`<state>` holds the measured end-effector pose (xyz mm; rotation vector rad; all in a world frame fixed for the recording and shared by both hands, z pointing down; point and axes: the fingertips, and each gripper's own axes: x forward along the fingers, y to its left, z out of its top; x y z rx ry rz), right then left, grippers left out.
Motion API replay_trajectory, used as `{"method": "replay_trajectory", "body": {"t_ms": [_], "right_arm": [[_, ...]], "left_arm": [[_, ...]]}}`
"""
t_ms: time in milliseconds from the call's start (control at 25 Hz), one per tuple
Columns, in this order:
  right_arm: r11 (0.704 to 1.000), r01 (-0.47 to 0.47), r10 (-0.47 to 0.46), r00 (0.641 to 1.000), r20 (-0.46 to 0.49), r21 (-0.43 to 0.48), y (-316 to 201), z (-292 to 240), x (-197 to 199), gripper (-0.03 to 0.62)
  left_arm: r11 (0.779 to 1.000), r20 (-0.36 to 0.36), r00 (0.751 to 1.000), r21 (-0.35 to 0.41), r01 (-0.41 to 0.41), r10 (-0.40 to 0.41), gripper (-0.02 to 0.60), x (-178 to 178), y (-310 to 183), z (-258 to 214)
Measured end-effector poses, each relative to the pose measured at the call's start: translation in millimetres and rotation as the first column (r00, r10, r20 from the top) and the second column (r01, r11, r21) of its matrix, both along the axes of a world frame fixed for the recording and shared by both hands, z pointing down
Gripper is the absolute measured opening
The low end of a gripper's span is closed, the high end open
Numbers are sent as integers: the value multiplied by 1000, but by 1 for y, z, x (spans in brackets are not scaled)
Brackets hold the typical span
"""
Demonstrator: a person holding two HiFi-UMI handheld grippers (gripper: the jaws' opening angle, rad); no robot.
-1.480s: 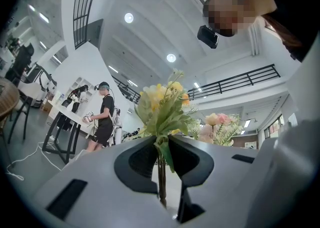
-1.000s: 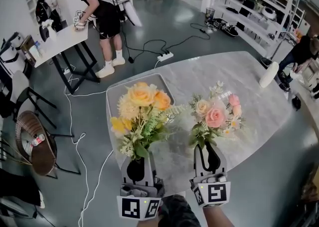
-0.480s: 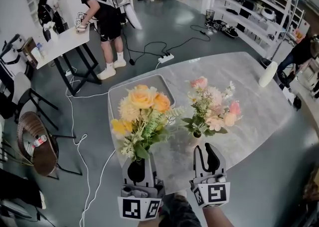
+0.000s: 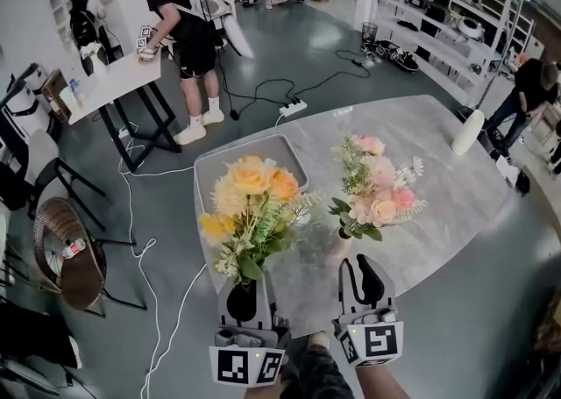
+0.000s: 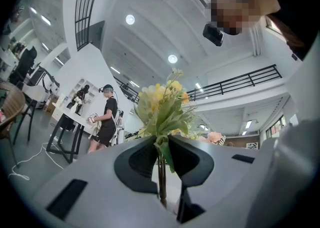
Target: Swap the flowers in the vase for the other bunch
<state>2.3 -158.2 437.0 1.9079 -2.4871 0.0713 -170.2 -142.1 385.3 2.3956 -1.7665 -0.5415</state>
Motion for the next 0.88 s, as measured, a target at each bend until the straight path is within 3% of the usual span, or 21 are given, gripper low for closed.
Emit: {"method": "replay_trajectory", "body": {"t_ms": [240, 560, 760, 880], "right_arm": [[1000, 25, -25, 1000, 10, -6, 11, -10, -4, 100], [998, 53, -54, 998, 21, 25, 39, -19, -8, 38], [996, 82, -84, 995, 50, 37, 60, -22, -15, 33], [995, 94, -96, 994, 55, 38, 66, -41, -15, 32]], "left_arm": [[1000, 1, 1000, -25, -5, 5, 66, 4, 12, 0], [999, 2, 1000, -28, -17, 18, 67, 10, 33, 4], [999, -81, 996, -29, -41, 38, 66, 6, 50, 6], [998, -91, 994, -37, -56, 53, 66, 8, 53, -8]]}}
